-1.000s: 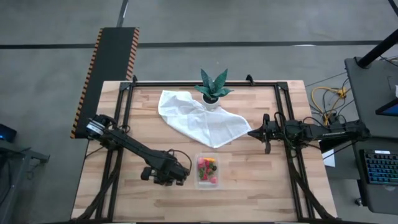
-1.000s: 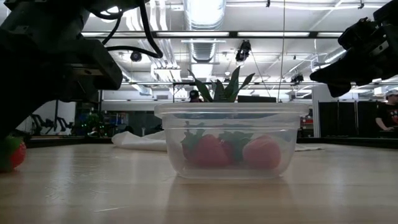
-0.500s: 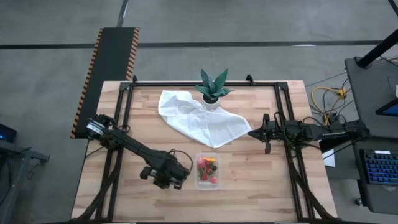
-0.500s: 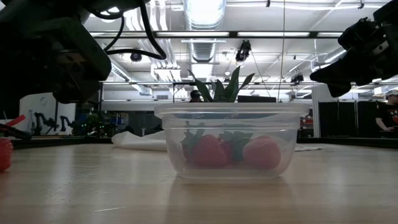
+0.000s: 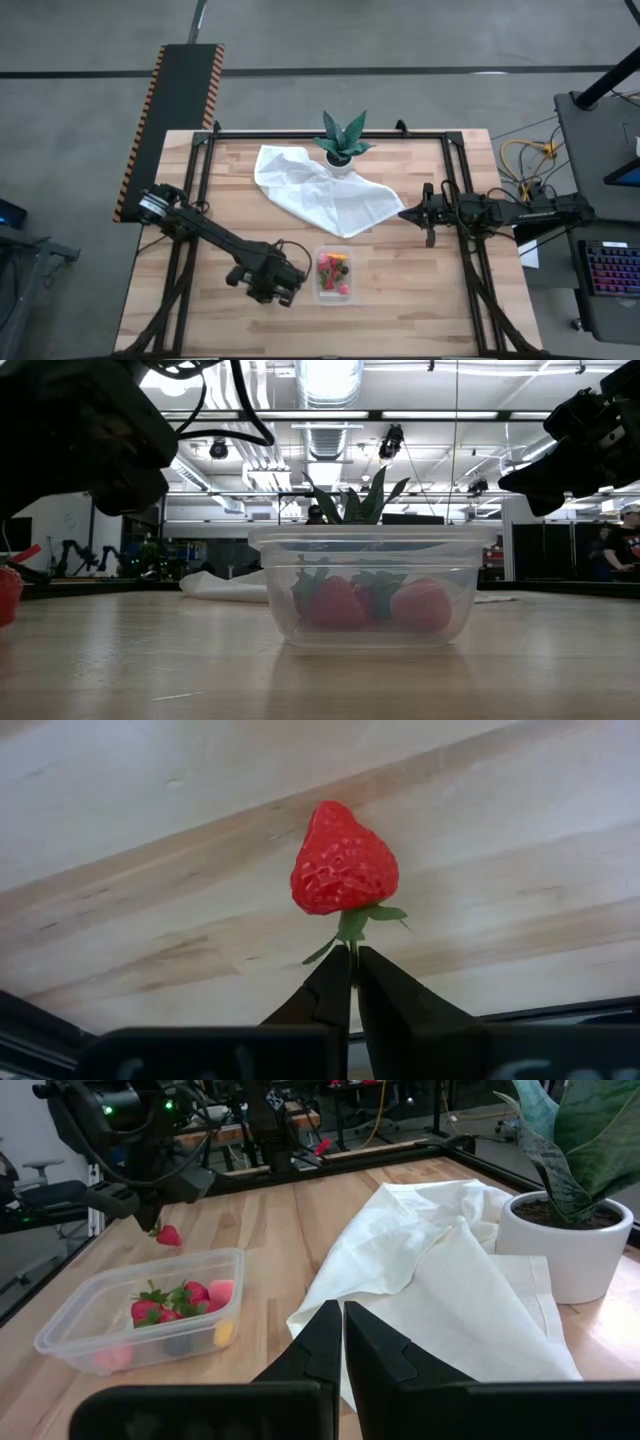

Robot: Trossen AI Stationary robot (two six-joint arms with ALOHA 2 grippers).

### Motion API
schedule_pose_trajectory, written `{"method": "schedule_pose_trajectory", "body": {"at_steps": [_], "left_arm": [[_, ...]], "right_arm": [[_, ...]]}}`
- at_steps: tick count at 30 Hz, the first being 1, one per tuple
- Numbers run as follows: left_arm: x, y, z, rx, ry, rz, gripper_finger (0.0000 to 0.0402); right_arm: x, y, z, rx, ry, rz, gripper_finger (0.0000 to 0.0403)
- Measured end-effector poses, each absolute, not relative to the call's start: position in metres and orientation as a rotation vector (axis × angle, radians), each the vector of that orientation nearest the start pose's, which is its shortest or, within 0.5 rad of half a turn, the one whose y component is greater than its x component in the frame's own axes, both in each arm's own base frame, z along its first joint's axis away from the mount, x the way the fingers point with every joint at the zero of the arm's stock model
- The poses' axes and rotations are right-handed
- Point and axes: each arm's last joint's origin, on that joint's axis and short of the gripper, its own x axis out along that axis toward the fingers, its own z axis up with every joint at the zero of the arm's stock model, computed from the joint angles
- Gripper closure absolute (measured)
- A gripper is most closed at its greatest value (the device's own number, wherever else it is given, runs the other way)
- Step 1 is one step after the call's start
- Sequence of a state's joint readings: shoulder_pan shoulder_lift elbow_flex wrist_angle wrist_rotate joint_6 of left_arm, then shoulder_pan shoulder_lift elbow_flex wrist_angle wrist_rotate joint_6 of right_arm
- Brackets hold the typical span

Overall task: Pick and placing Produce into tupperware
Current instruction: Put the red strawberry into the transparent bin

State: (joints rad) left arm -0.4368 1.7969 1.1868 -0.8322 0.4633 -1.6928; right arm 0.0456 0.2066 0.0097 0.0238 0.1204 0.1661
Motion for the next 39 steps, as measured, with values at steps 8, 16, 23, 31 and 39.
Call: {"method": "schedule_pose_trajectory", "body": {"at_steps": [8,16,23,31,39], "left_arm": [[0.293,-0.145,0.180,-1.222,1.694,0.639,0.0401],[0.305,-0.133,0.191,-1.137,1.644,0.532,0.0401],[0.324,-0.119,0.214,-0.980,1.508,0.413,0.0402],[0.334,-0.107,0.243,-0.853,1.444,0.367,0.0402],[0.358,-0.102,0.273,-0.665,1.210,0.163,0.0402]], "right_arm": [[0.109,0.001,0.152,0.154,0.166,-0.089,0.0394],[0.109,0.001,0.152,0.169,0.165,-0.090,0.0394],[0.109,0.001,0.152,0.169,0.165,-0.091,0.0394],[0.109,0.001,0.152,0.169,0.165,-0.091,0.0394],[0.109,0.001,0.152,0.169,0.165,-0.091,0.0394]]}}
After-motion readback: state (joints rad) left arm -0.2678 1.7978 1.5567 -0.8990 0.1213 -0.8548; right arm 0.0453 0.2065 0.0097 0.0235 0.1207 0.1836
